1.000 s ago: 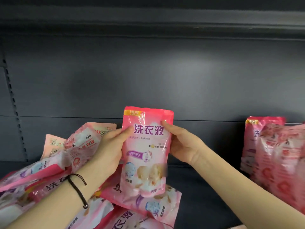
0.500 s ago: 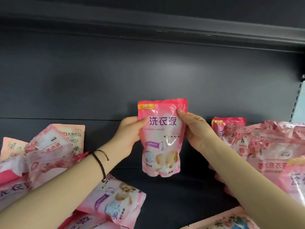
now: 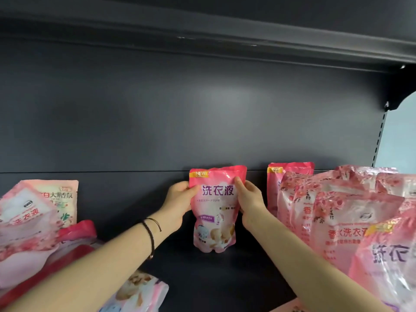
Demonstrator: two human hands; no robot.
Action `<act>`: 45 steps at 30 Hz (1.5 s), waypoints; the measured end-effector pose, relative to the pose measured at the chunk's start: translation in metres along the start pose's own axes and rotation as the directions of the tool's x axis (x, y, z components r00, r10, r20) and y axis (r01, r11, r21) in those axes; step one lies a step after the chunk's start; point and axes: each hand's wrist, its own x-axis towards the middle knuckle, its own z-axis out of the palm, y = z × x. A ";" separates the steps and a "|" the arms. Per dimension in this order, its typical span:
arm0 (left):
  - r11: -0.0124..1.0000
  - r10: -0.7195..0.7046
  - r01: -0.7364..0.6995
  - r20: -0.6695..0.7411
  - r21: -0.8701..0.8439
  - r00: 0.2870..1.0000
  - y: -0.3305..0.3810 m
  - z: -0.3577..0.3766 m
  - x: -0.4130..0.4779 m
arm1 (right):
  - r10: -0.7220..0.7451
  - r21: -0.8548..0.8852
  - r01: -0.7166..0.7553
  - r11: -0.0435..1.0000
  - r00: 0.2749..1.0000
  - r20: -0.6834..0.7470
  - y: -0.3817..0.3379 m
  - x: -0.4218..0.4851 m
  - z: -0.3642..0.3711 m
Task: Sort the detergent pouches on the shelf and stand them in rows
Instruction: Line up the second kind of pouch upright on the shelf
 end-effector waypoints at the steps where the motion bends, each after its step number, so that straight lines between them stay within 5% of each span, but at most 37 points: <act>1: 0.999 0.028 -0.028 0.007 0.033 1.000 -0.002 -0.003 0.001 | -0.024 -0.075 0.023 0.997 1.000 -0.009 0.005 -0.002 0.001; 4: 0.964 0.084 -0.105 0.094 0.246 0.992 -0.011 -0.015 0.000 | -0.012 -0.231 0.026 0.973 0.998 0.064 0.020 -0.013 0.000; 8: 0.853 -0.041 -0.081 0.220 0.516 0.975 -0.030 -0.026 -0.008 | -0.019 -0.386 0.067 0.920 0.992 0.126 0.032 -0.025 -0.004; 16: 0.779 0.023 -0.119 0.161 0.616 0.987 -0.047 -0.010 -0.002 | -0.035 -0.401 0.062 0.914 0.997 0.075 0.034 -0.025 0.000; 22: 0.652 0.046 -0.212 0.241 0.728 0.969 -0.044 -0.017 -0.002 | -0.070 -0.503 0.113 0.857 0.992 0.103 0.031 -0.025 -0.008; 25: 0.474 0.024 -0.265 0.289 0.839 0.957 -0.031 -0.027 -0.008 | -0.101 -0.682 0.181 0.709 0.983 0.155 0.020 -0.030 -0.013; 29: 0.163 0.021 -0.403 0.405 0.901 0.914 -0.001 -0.052 -0.019 | -0.063 -0.970 0.241 0.039 0.969 0.238 -0.009 -0.039 -0.013; 32: -0.114 -0.017 -0.545 0.547 0.831 0.837 0.021 -0.081 -0.032 | 0.025 -0.928 0.308 -0.210 0.950 0.310 -0.028 -0.051 -0.004; 34: -0.238 -0.013 -0.565 0.579 0.790 0.815 0.032 -0.103 -0.041 | 0.084 -0.893 0.346 -0.286 0.938 0.337 -0.037 -0.060 0.005; 37: -0.297 0.012 -0.542 0.570 0.787 0.821 0.043 -0.135 -0.057 | 0.116 -0.857 0.394 -0.332 0.919 0.377 -0.043 -0.072 0.020; 45: -0.267 0.067 -0.482 0.515 0.835 0.855 0.052 -0.212 -0.099 | 0.237 -0.814 0.554 -0.178 0.827 0.511 -0.029 -0.113 0.072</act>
